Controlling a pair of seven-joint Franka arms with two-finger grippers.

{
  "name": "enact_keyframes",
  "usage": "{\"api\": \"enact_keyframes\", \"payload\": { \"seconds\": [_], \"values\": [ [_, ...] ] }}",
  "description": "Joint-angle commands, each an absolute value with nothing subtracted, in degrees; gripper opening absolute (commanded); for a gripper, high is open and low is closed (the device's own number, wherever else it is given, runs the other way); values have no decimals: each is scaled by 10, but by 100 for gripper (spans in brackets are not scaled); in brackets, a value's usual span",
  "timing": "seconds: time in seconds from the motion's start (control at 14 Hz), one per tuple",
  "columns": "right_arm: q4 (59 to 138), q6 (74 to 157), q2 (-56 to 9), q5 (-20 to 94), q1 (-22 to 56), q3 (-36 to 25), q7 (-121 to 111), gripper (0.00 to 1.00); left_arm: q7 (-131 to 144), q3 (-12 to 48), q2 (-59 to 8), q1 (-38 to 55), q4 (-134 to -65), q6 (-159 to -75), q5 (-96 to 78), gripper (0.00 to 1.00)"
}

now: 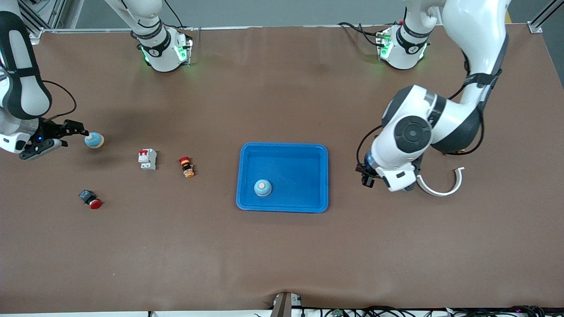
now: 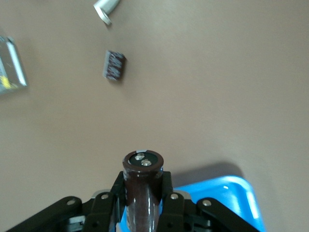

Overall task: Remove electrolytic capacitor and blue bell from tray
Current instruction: 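Carry the capacitor beside the first while the right gripper returns to the tray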

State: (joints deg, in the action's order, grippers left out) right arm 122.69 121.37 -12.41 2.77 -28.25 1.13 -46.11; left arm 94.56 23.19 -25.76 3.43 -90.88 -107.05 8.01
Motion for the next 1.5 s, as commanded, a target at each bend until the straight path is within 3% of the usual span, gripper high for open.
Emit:
{"api": "enact_keyframes", "payload": {
  "seconds": [0.0, 0.36, 0.64, 1.0, 1.43],
  "values": [
    [1204, 1183, -115, 37, -253, 14, -321, 100, 868, 240, -188, -9, -996, -1060, 62, 0],
    [1211, 1180, -94, 112, -166, 16, -97, 100, 706, 239, -148, -87, -1092, -1061, 65, 0],
    [1214, 1202, -77, 127, -65, 16, 91, 100, 541, 238, -152, -149, -1141, -1070, 71, 0],
    [1202, 1273, -83, 127, 90, 16, 416, 100, 381, 237, -166, -213, -1158, -1097, 76, 0],
    [1026, 1275, -227, 119, 213, 14, 774, 100, 325, 237, -196, -234, -1179, -1189, 162, 0]
  ]
}}
